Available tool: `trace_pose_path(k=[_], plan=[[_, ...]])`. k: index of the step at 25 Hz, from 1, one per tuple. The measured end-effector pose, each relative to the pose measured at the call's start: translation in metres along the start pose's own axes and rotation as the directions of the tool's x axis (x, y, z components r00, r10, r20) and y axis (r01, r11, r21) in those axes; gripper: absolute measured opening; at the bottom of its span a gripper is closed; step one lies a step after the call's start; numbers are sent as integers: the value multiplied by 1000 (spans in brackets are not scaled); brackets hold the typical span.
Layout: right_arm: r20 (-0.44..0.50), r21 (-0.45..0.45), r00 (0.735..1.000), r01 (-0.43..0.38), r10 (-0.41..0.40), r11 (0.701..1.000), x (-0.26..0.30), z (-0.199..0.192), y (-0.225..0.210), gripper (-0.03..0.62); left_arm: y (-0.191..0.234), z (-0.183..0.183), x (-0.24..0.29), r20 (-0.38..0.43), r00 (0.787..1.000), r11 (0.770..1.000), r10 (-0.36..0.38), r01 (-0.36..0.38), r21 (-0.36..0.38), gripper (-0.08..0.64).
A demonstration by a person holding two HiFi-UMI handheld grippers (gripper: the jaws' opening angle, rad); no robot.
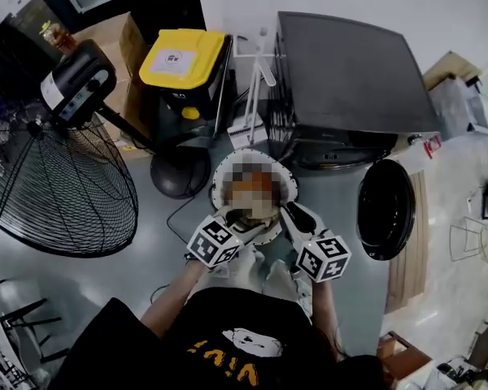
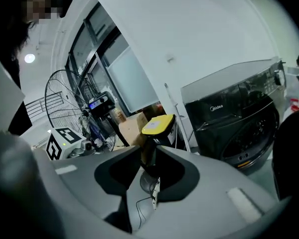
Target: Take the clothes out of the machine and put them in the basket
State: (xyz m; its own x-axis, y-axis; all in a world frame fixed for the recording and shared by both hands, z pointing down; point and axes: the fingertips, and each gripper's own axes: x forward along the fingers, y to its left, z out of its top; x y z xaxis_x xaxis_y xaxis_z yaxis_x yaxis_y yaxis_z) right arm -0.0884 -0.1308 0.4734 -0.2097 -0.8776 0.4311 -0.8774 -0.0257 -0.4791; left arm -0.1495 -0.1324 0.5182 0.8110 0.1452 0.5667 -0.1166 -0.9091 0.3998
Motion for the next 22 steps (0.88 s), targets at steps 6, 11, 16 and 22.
trace_pose_path(k=[6,11,16,22], plan=[[12,-25,999,-30,31,999,-12,10,30,103,-11,12,-27,45,999,998,-7,4,59,219],[8,-51,998,-58,58,997,-31,10,40,103,-15,21,-43,85,995,993,45,-54,102,209],[-3,-66,996,-84,84,994,-57,2,49,103,-32,26,-59,134,987,991,91,-103,90,196],[11,-104,992,-123,125,987,-102,-5,63,102,-77,23,-73,186,973,986,138,-152,66,151]])
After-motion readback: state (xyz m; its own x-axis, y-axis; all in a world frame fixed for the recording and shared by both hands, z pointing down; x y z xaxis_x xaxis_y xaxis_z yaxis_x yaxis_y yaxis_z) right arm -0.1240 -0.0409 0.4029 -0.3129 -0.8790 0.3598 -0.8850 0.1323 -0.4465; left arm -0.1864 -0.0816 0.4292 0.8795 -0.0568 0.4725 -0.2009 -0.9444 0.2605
